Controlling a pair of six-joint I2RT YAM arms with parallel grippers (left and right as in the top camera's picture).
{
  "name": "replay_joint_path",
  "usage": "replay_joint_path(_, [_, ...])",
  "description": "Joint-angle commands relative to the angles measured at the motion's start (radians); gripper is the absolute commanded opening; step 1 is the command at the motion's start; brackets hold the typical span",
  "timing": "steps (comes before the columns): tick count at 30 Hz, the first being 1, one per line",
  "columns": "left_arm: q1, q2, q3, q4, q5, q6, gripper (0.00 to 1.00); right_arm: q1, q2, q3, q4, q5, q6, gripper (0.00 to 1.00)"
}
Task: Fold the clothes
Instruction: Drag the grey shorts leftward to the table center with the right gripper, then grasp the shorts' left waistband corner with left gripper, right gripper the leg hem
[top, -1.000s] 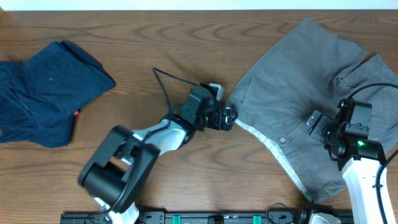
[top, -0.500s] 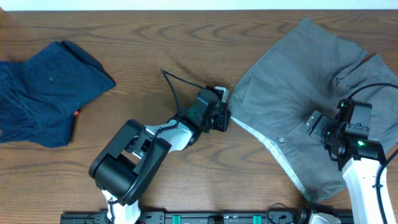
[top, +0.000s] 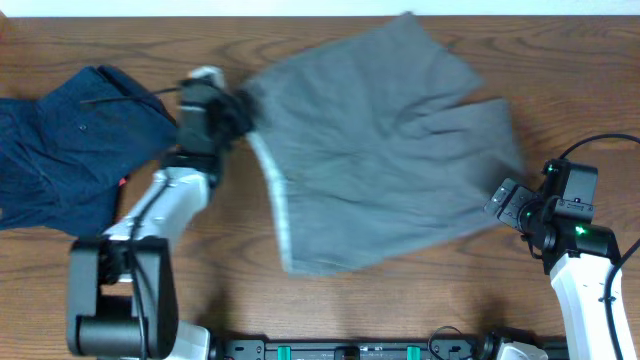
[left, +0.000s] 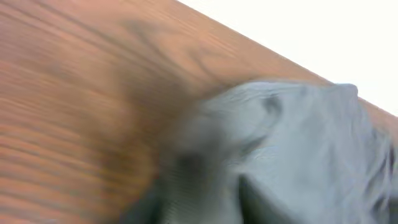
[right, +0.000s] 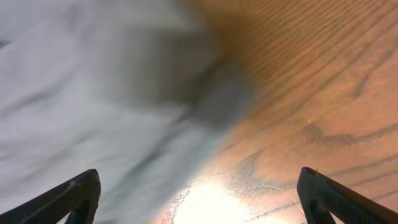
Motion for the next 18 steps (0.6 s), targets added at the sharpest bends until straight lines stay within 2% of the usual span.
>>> replay_joint_path(1, [0.062, -0.021, 0.031, -0.092, 0.2, -0.012, 0.98, -0.01, -0.003, 0.006, 0.0, 0.006, -0.012, 0.99])
replay_joint_path(2, [0.076, -0.021, 0.031, -0.156, 0.285, -0.012, 0.98, -0.01, -0.003, 0.006, 0.0, 0.006, -0.012, 0.99])
replay_joint_path(5, [0.084, -0.021, 0.031, -0.388, 0.412, -0.012, 0.98, -0.01, -0.003, 0.006, -0.001, -0.014, -0.012, 0.99])
replay_joint_path(9, [0.077, -0.021, 0.03, -0.791, 0.421, 0.0, 0.98, -0.009, 0.007, 0.006, -0.004, -0.092, -0.013, 0.99])
replay_joint_path(11, [0.078, -0.021, 0.03, -0.929, 0.42, 0.051, 0.98, -0.008, 0.021, 0.006, -0.009, -0.109, -0.016, 0.99])
replay_joint_path(15, [0.078, -0.021, 0.03, -1.097, 0.367, 0.063, 0.98, -0.008, 0.073, 0.006, -0.01, -0.109, -0.016, 0.99])
replay_joint_path(18, [0.078, -0.028, 0.03, -1.162, 0.34, 0.04, 0.98, -0.008, 0.119, 0.006, -0.007, -0.109, -0.015, 0.99])
